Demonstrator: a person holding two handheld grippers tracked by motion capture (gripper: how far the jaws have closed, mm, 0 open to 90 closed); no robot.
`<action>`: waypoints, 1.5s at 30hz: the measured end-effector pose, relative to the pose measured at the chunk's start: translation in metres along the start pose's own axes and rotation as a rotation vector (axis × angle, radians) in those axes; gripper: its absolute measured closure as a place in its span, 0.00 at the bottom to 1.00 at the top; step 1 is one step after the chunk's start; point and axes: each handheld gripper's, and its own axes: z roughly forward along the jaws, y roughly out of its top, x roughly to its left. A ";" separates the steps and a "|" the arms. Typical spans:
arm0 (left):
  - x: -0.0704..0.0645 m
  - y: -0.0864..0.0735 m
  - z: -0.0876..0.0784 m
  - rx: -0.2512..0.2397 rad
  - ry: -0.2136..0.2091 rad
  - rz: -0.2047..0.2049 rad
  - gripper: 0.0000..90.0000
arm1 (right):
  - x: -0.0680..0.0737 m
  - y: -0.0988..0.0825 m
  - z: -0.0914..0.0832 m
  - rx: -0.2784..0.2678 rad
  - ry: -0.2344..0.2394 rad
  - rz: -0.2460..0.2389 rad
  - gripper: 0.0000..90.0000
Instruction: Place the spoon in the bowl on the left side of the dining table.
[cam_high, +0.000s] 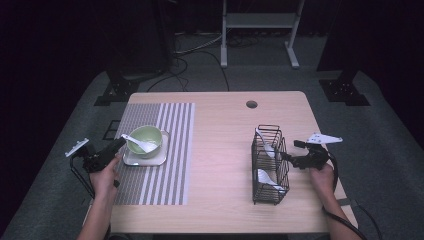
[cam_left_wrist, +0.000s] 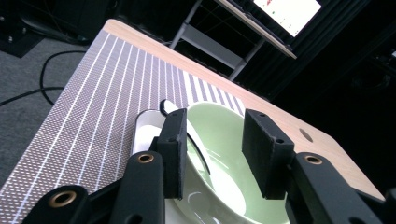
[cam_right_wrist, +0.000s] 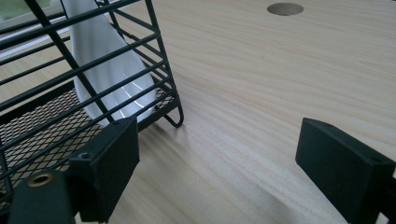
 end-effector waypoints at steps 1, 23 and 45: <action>0.000 0.000 0.000 0.003 -0.001 0.004 0.66 | 0.000 0.000 0.000 -0.001 0.000 0.000 0.14; -0.003 -0.012 -0.010 0.015 0.015 0.033 0.44 | 0.000 0.000 0.000 0.004 -0.004 -0.004 0.14; -0.031 -0.025 -0.008 0.091 -0.047 0.134 0.21 | 0.000 0.000 0.001 0.007 -0.006 -0.007 0.14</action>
